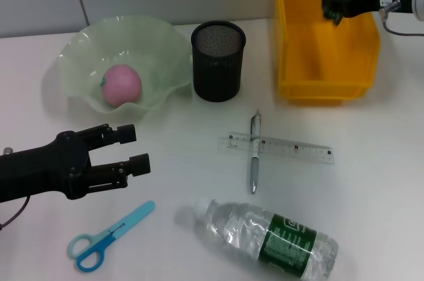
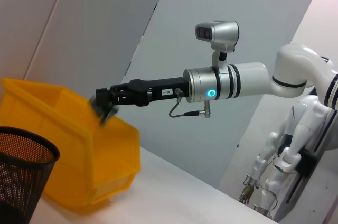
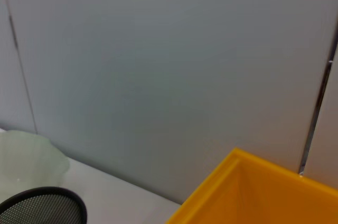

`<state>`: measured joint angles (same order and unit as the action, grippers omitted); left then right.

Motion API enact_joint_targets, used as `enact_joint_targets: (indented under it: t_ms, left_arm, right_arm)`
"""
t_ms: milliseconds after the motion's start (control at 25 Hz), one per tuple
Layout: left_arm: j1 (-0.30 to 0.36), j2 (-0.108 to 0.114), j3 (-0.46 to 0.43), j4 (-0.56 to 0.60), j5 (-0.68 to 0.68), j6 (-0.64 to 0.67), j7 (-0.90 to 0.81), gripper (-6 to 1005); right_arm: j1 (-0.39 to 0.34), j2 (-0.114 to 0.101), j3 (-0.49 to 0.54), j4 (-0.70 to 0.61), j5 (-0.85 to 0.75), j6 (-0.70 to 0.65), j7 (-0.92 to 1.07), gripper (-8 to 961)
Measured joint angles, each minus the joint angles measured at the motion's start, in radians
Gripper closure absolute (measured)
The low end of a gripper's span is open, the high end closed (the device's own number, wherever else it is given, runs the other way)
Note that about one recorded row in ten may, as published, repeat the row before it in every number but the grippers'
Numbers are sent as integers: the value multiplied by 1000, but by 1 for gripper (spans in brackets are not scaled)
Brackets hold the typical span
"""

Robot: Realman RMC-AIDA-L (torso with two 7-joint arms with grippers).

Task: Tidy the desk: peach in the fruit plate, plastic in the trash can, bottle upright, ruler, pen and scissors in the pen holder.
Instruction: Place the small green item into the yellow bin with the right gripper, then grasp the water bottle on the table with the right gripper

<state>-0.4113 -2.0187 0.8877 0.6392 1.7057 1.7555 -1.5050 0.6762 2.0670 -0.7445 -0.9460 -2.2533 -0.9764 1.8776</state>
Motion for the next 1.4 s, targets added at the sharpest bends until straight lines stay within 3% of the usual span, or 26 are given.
enact_joint_targets:
  t_ms: [280, 680, 800, 840, 1200, 1400]
  left_arm:
    - [-1, 0, -1, -2, 0, 1, 0, 199]
    - [-3, 0, -1, 0, 0, 1, 3, 201]
    - [-1, 0, -1, 1, 0, 1, 8, 202]
    - [-1, 0, -1, 1, 0, 1, 8, 202]
    - [2, 5, -6, 2, 0, 1, 14, 203]
    - [2, 5, -14, 5, 0, 1, 14, 204]
  right_arm:
    - [3, 0, -4, 1, 3, 11, -1, 488]
    - [-11, -9, -8, -12, 102, -46, 1, 282]
    - [-18, -21, 5, -53, 123, -209, 36, 212]
    - [-18, -21, 5, -53, 123, -209, 36, 212]
    - [-54, -49, 15, -282, 115, -688, 213, 212]
    - [-32, -73, 12, -303, 73, -836, 291, 212]
